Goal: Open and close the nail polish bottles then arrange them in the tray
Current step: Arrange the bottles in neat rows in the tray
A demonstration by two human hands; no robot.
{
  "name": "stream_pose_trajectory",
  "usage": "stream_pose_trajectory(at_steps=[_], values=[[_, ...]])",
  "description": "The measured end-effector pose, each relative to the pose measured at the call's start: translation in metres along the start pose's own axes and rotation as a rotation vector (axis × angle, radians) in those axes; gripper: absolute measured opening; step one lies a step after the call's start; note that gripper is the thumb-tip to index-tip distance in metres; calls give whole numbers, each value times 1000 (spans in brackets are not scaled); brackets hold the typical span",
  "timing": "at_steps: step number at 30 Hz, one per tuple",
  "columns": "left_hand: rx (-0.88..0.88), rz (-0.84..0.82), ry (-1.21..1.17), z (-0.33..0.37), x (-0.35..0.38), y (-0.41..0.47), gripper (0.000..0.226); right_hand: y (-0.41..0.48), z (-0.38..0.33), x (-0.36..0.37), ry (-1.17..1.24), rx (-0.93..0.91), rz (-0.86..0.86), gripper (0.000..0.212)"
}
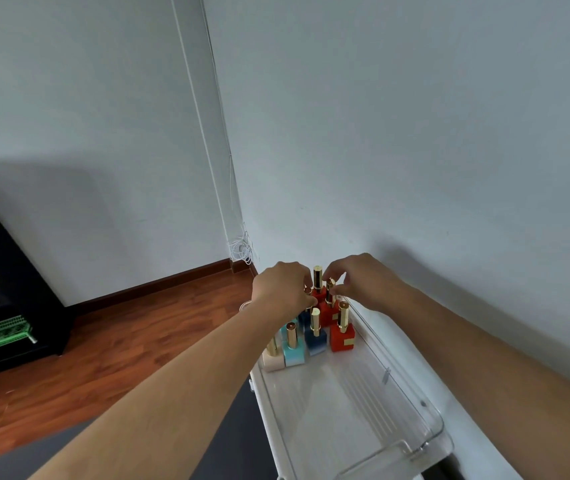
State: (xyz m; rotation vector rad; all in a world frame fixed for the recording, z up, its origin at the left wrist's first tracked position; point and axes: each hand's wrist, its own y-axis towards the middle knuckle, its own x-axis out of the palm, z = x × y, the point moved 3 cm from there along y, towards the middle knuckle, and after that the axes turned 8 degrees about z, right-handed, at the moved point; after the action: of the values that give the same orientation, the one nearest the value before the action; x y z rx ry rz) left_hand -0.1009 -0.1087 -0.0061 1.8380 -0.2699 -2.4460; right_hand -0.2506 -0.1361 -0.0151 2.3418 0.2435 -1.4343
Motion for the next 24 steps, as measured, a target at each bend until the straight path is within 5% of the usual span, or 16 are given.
stream_pose_trajectory(at_steps=[24], values=[[45,128,11,0,11,5,18,2,1,13,-31,-69,160,26]])
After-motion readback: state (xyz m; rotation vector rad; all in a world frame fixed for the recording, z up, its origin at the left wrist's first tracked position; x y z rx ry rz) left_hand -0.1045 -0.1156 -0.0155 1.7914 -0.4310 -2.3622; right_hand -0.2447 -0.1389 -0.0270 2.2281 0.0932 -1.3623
